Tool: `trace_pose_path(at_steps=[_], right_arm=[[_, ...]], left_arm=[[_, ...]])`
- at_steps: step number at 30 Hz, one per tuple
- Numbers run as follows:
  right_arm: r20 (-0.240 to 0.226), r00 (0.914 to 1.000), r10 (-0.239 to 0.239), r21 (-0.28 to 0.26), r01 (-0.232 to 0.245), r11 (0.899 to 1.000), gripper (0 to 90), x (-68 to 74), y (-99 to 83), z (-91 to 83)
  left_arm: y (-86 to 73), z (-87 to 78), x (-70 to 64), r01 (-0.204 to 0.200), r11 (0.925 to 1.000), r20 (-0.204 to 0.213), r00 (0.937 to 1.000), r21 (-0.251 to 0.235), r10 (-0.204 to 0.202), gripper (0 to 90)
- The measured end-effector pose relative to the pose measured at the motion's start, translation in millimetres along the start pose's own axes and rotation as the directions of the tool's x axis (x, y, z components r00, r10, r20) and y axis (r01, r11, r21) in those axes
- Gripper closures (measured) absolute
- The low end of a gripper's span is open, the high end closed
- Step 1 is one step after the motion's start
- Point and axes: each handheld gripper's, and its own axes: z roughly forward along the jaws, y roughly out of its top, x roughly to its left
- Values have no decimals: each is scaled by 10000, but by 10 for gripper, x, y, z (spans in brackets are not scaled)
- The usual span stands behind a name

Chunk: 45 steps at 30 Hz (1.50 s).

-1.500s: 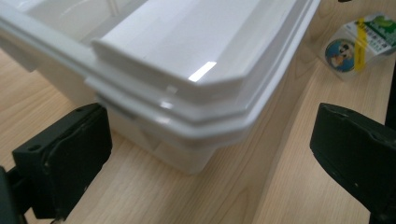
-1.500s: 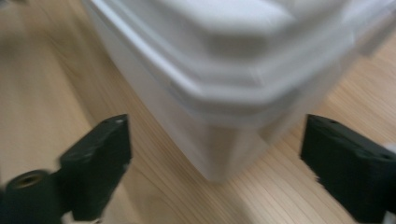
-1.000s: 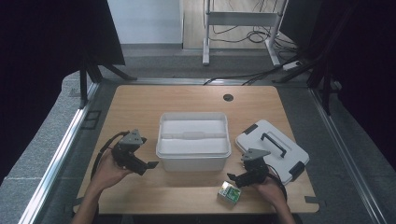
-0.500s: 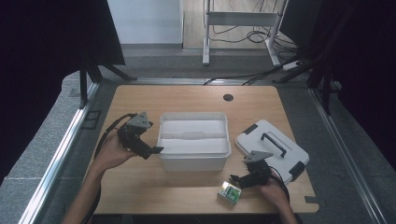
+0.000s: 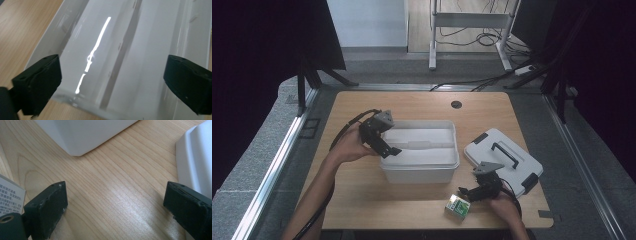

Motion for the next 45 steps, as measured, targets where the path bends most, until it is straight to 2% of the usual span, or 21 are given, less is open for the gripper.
trace_pose_path(at_steps=[4, 9, 12, 14, 17, 18, 19, 23, 24, 30, 36, 41, 45], right_arm=[[9, 10000, 14, -3, -14, 10000, 53, 1, -1, -1], [31, 10000, 46, -23, -46, 10000, 58, 2, -3, -4], [46, 10000, 51, -23, -50, 10000, 59, 2, -4, -5], [34, 10000, 39, -23, -38, 10000, 60, 2, -5, -5], [38, 10000, 37, -24, -37, 10000, 60, 2, -5, -5], [47, 10000, 37, -21, -37, 10000, 60, 2, -5, -6], [47, 10000, 37, -21, -37, 10000, 60, 2, -5, -6], [45, 10000, 33, -29, -33, 10000, 61, 2, -6, -5], [53, 10000, 30, -26, -30, 10000, 60, 2, -5, -6], [48, 10000, 39, -22, -38, 10000, 60, 2, -5, -6], [49, 10000, 38, -22, -38, 10000, 60, 2, -5, -6], [55, 10000, 59, -27, -59, 10000, 60, 3, -5, -6], [64, 10000, 37, -39, -36, 10000, 60, 2, -5, -5]], left_arm=[[141, 89, 4, -680, 9977, 219, 9974, 9, 680, 180], [344, 219, -11, -1713, 9848, 353, 9848, 290, 1702, 339], [416, 269, -10, -1855, 9822, 624, 9811, 294, 1834, 450], [469, 323, -5, -1904, 9812, 977, 9776, 325, 1865, 545], [509, 413, -1, -2001, 9781, 1378, 9719, 576, 1907, 641], [514, 440, -1, -2077, 9760, 1399, 9704, 658, 1971, 711], [515, 459, 2, -2113, 9750, 1447, 9691, 688, 1998, 711], [511, 525, 12, -2448, 9667, 1757, 9574, 741, 2290, 864], [511, 529, 18, -2455, 9668, 1802, 9565, 710, 2296, 884], [519, 525, 46, -2643, 9624, 2024, 9476, 632, 2470, 893], [559, 492, 46, -2793, 9589, 2019, 9431, 504, 2641, 893], [611, 399, 44, -2804, 9596, 1962, 9425, 232, 2707, 893], [659, 257, 39, -2631, 9645, 1837, 9473, -225, 2626, 893]])
